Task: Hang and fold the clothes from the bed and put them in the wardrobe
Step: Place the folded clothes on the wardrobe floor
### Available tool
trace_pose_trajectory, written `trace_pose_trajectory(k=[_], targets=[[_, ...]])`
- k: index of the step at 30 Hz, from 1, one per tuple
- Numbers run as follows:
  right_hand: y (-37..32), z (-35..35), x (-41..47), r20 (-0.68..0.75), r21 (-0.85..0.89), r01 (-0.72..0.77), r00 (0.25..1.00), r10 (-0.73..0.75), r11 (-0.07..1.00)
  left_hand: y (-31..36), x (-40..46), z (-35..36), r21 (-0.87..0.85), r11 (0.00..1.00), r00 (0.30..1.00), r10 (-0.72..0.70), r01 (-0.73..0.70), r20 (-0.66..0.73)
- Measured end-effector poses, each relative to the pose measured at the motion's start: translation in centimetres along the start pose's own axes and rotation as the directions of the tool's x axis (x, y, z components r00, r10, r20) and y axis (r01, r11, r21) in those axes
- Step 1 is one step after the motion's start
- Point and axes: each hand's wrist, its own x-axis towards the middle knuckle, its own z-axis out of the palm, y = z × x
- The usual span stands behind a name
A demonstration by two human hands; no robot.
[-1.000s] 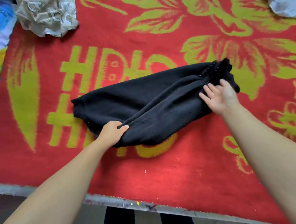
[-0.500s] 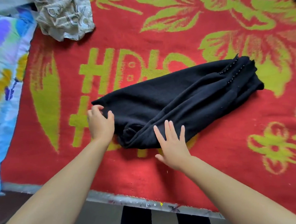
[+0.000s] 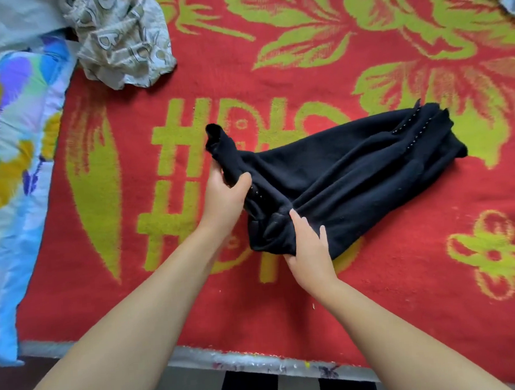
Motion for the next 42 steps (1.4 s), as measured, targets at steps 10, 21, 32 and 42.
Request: trace_pose_trajectory(k=[10,21,32,42], targets=[[3.7,-3.5,1.1,0.279,0.937,-0.348,0.774,0.568,0.014,2.7,2.6,15.9,0.356,0.915,0.811,-0.059,-0.189,0.583],[7.9,-6.2,1.7,0.528,0.849,-0.444,0.712,0.463,-0.286,-0.6,9.7,11.0,0.642,0.766,0.914,-0.239,-0.03,0.327],[16.5,-13.6,-4.7,0.56,0.402,-0.817,0.576,0.595,0.413,-6.9,-7.5,8.1,0.775,0.577,0.914,-0.117,-0.257,0.39],[11.2,-7.9,-7.9,-0.258,0.126,-0.358,0.889,0.379,0.925,-6.3,-2.5,10.2,0.466,0.878,0.863,-0.316,0.109,0.393]])
